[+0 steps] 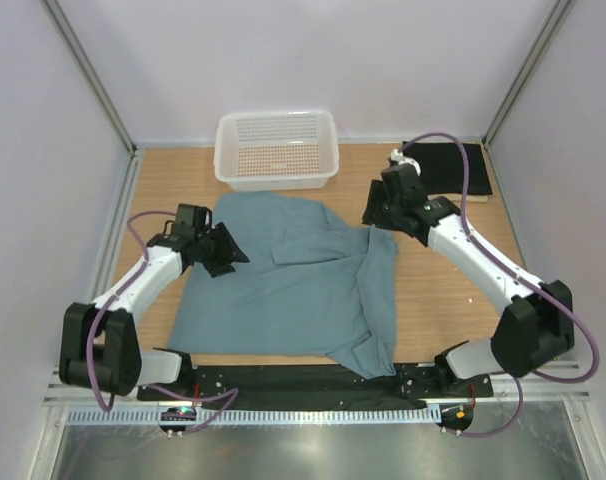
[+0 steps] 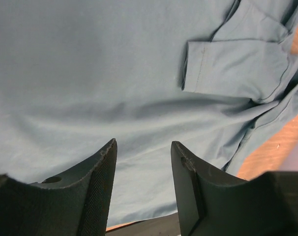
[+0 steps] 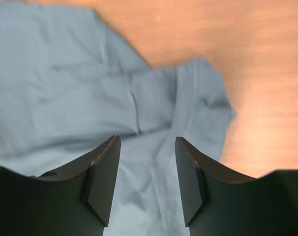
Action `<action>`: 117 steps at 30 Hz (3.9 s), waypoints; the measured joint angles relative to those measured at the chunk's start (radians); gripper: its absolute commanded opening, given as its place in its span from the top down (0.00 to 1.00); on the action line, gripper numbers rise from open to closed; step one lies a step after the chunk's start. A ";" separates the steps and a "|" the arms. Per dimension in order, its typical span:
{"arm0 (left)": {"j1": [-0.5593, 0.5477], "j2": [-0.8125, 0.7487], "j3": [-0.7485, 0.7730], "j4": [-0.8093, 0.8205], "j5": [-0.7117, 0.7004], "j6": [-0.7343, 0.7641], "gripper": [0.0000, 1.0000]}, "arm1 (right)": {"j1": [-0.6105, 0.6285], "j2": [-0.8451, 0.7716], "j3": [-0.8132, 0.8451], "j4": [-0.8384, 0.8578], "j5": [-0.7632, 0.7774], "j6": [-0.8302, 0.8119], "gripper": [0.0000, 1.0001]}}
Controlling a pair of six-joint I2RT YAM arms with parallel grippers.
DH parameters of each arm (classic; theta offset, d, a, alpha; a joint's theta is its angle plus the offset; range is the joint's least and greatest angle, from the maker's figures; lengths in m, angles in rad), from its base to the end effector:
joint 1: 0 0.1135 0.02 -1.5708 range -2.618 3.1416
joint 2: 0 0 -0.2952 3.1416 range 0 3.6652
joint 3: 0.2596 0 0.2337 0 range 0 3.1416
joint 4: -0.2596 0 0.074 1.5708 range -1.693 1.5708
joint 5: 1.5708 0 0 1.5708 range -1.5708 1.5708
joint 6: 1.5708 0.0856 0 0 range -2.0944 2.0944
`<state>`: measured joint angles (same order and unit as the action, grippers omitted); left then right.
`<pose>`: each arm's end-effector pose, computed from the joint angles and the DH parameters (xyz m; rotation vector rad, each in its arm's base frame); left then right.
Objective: Fold and stack the t-shirts
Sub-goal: Flatten the tshirt out
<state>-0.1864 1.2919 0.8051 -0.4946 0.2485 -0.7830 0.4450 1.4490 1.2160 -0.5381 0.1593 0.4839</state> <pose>0.2454 -0.0677 0.2142 -0.6840 2.5669 -0.6688 0.3050 0.1304 0.3023 0.1247 2.3429 0.2766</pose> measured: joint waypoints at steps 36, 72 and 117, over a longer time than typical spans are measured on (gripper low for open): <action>-0.152 0.786 0.711 -0.029 0.006 0.048 0.38 | -0.208 0.348 -0.043 0.139 -0.214 0.073 0.63; -0.020 -0.397 -0.170 -0.321 -0.047 -0.258 0.24 | 0.040 -0.145 -0.408 -0.101 -0.309 0.119 0.62; -0.182 -0.027 -0.185 -0.318 -0.214 -0.465 0.46 | 0.040 -0.147 -0.438 -0.086 -0.292 0.140 0.99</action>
<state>-0.3687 1.2652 0.6205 -0.8124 0.0341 -1.2484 0.4847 1.3022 0.7776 -0.6243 -0.1326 0.6235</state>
